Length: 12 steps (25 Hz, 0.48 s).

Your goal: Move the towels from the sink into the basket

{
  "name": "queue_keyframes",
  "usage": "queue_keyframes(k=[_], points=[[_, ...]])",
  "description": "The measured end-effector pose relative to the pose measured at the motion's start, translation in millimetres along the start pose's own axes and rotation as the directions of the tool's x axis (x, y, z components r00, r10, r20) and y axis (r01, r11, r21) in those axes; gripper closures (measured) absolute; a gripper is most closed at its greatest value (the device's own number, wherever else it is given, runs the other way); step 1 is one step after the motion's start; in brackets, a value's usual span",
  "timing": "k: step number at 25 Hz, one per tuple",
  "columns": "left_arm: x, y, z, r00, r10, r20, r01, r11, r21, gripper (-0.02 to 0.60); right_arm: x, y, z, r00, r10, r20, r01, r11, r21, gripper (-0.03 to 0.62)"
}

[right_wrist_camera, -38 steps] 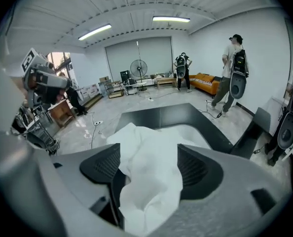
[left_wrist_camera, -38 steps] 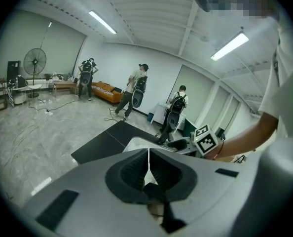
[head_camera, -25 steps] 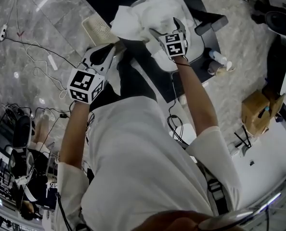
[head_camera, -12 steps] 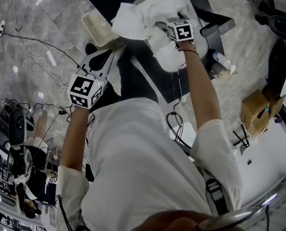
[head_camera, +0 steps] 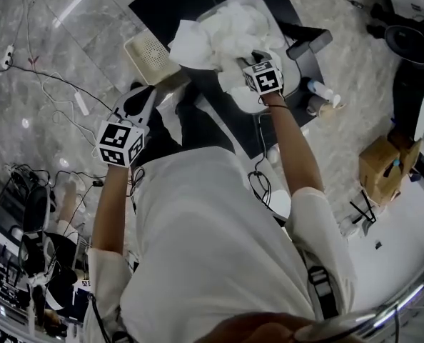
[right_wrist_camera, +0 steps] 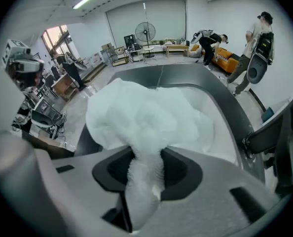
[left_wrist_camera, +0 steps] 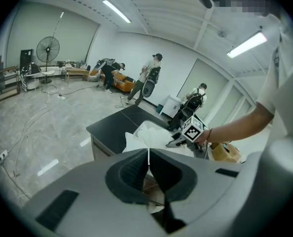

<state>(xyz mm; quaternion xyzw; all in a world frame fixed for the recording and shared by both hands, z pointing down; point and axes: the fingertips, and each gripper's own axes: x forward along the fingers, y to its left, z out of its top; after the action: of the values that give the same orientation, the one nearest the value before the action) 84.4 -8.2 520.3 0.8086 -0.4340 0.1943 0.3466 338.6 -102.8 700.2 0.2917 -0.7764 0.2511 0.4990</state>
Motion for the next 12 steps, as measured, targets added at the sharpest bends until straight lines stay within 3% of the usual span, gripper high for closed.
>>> queue_keyframes(k=[5,12], points=[[-20,0,18,0.999,-0.003,0.039,0.002,1.000,0.030,0.569,-35,29,0,0.994,0.094,0.057,-0.098,0.993,0.071,0.467],[-56,-7,39,0.997,-0.035,0.068,0.030,0.997,0.073,0.569,-101,60,19,0.983,0.029,0.181,-0.049,0.993,0.105,0.470]])
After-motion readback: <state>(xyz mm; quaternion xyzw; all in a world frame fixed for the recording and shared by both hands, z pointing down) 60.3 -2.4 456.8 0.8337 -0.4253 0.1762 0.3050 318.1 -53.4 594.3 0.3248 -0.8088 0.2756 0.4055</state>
